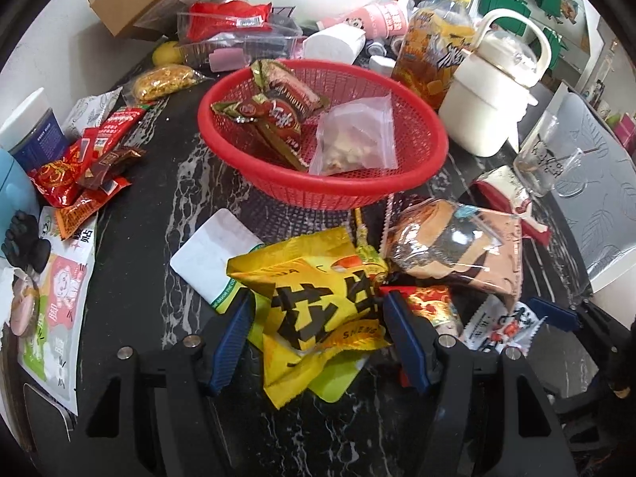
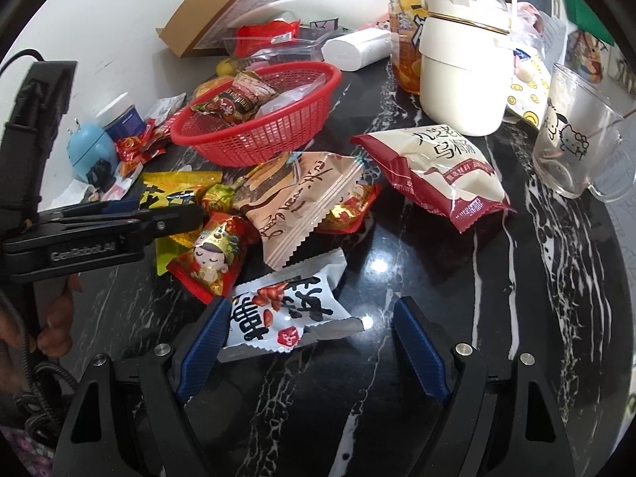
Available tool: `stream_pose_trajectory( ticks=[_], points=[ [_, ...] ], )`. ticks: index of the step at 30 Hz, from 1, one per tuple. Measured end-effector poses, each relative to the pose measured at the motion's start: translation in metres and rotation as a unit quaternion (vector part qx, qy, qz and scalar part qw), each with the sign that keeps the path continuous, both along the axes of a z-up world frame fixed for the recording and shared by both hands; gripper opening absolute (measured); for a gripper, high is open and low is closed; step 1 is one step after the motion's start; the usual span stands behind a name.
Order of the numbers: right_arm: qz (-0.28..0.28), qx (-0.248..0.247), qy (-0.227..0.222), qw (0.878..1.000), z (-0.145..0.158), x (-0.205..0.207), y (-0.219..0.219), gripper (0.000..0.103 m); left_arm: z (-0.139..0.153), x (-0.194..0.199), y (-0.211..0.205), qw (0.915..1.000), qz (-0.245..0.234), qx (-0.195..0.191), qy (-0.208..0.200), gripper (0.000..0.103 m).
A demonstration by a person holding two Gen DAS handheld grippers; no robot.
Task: Organize snacks
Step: 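Grasp the yellow snack bag with the left gripper while the right gripper grasps the white snack packet, then lift and carry the yellow bag and white packet with both grippers over the red basket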
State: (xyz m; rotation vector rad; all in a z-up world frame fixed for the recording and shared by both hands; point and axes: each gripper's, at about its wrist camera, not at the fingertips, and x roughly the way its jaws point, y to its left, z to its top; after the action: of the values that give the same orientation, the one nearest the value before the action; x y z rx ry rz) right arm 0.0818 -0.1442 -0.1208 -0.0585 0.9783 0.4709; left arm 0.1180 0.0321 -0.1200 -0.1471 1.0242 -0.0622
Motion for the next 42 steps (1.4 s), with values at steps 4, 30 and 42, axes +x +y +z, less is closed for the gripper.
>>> stream_pose_trajectory(
  ticks=[4,30,42],
  points=[
    [0.003,0.002,0.003,1.0,-0.003,0.002,0.0,0.079,0.001,0.001,0.0,0.9997,-0.003,0.011,-0.02,0.065],
    [-0.004,0.021,0.015,1.0,-0.003,-0.051,-0.022,0.053,0.004,-0.084,-0.013,0.9966,-0.069,-0.03,0.033,0.051],
    [0.0,0.011,0.03,0.999,-0.003,-0.078,-0.028,0.056,-0.005,-0.097,-0.032,0.9953,-0.088,0.012,0.039,0.054]
  ],
)
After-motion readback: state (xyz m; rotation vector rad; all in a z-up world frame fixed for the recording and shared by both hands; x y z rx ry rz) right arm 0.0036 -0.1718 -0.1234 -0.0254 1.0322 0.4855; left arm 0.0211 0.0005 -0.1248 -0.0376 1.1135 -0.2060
